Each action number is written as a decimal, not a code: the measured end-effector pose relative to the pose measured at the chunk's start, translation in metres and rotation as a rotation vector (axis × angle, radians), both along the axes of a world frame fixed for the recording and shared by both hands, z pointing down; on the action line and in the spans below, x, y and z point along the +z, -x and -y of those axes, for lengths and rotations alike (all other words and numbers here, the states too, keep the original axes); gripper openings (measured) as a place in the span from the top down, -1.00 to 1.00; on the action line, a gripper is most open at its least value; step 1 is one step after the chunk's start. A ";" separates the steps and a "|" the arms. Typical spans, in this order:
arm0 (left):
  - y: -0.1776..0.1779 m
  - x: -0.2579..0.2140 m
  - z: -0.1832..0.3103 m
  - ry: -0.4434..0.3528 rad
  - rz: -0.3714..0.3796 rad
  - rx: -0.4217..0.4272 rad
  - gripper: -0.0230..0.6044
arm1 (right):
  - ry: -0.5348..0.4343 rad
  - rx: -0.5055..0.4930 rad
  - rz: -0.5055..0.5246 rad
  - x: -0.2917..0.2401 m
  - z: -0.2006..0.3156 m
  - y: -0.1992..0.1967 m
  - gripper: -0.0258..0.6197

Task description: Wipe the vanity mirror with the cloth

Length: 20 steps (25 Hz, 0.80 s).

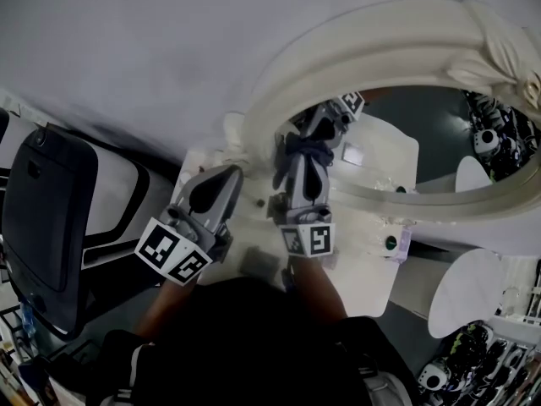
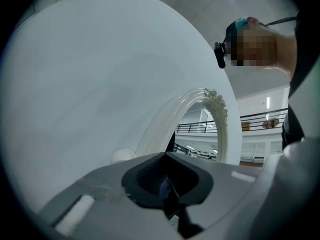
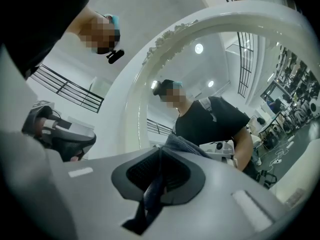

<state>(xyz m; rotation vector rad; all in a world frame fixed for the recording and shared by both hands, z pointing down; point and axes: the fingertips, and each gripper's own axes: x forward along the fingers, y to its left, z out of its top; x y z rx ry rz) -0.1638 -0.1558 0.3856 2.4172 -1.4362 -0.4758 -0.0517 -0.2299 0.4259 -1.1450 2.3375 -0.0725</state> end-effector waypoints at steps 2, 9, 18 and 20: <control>0.001 -0.001 -0.002 -0.001 0.000 -0.002 0.91 | 0.001 -0.008 0.011 -0.003 -0.001 0.003 0.85; 0.003 -0.003 -0.005 -0.005 -0.016 -0.006 0.91 | 0.016 -0.047 0.023 -0.008 0.000 0.015 0.85; 0.007 -0.013 -0.024 -0.035 -0.029 -0.023 0.91 | -0.023 -0.118 0.020 -0.040 -0.010 0.029 0.85; 0.008 -0.016 -0.030 -0.046 -0.025 -0.027 0.91 | -0.026 -0.116 0.019 -0.048 -0.015 0.026 0.85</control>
